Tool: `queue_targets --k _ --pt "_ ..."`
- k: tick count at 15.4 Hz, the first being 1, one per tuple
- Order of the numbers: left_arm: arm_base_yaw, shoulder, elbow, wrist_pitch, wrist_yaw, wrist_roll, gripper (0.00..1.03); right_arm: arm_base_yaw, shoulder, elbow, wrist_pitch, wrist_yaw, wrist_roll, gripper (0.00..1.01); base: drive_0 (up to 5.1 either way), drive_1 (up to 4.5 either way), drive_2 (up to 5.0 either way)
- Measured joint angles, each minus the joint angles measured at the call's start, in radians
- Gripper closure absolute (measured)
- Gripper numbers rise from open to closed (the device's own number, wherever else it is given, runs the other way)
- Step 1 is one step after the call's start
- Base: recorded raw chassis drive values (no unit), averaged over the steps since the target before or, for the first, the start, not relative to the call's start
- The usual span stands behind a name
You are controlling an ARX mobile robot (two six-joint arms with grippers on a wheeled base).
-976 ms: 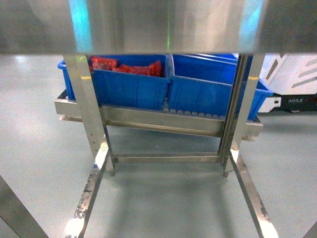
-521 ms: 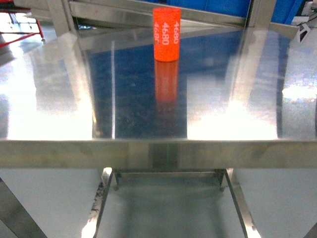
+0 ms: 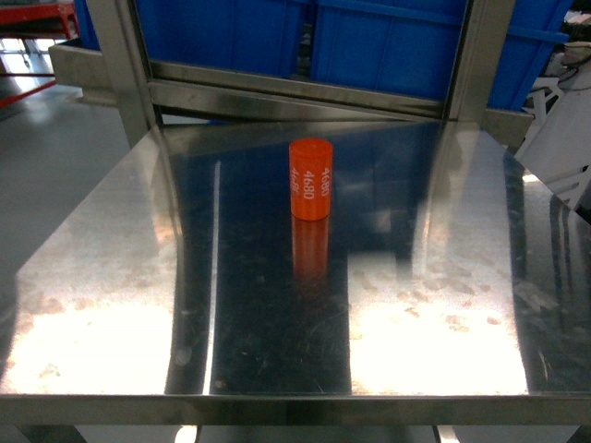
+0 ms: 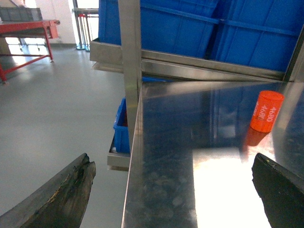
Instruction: Pick capacitor and pack into box
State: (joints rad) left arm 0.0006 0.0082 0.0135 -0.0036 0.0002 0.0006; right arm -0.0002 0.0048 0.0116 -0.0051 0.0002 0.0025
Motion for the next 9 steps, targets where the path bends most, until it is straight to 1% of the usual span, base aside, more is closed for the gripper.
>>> queue_targets --k 9 --pt "0.0 0.0 0.0 0.0 0.0 0.0 0.05 0.0 0.0 0.0 0.0 0.0 0.0 0.03 0.0 0.0 0.0"
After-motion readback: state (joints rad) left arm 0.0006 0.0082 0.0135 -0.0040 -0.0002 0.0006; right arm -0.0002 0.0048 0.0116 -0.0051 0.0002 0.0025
